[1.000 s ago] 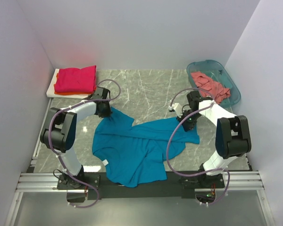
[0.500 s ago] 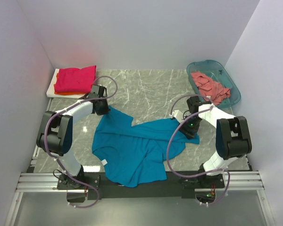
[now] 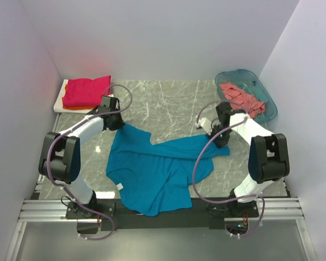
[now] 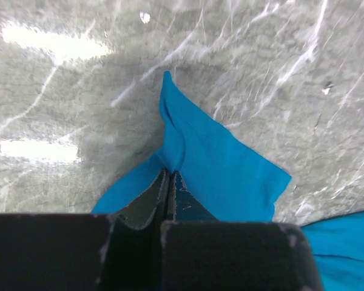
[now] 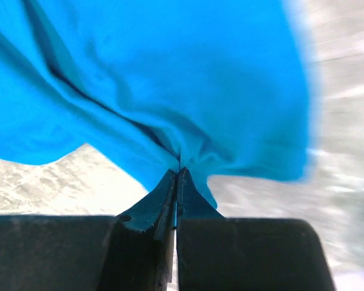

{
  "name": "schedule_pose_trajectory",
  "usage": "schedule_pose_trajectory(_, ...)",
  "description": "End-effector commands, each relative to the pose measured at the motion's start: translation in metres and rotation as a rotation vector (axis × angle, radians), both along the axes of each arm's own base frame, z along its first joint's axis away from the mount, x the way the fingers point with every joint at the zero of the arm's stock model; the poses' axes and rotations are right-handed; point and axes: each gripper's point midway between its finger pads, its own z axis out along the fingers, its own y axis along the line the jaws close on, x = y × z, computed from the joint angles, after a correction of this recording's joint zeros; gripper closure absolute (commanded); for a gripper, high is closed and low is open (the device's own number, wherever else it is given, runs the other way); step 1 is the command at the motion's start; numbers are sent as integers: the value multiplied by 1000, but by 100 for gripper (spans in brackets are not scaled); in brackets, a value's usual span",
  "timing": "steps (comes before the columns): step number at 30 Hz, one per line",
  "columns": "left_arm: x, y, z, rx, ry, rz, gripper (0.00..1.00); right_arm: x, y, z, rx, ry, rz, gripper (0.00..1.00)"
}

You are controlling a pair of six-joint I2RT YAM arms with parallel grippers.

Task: Fold and stack the t-shirts
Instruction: Flatten the tshirt out

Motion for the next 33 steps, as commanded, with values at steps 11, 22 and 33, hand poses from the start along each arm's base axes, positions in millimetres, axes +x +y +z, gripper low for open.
schedule_pose_trajectory(11, 109, 28, 99, -15, -323, 141, 100, 171, 51, 98, 124, -311, -142, 100)
schedule_pose_trajectory(22, 199, 30, 105, -43, -279, 108, 46, 285, 68, 151, 227, -671, -504, 35)
schedule_pose_trajectory(33, 45, -13, 206, -257, -526, -199, 8, 15, 59, 46, 249, -80, 279, 35)
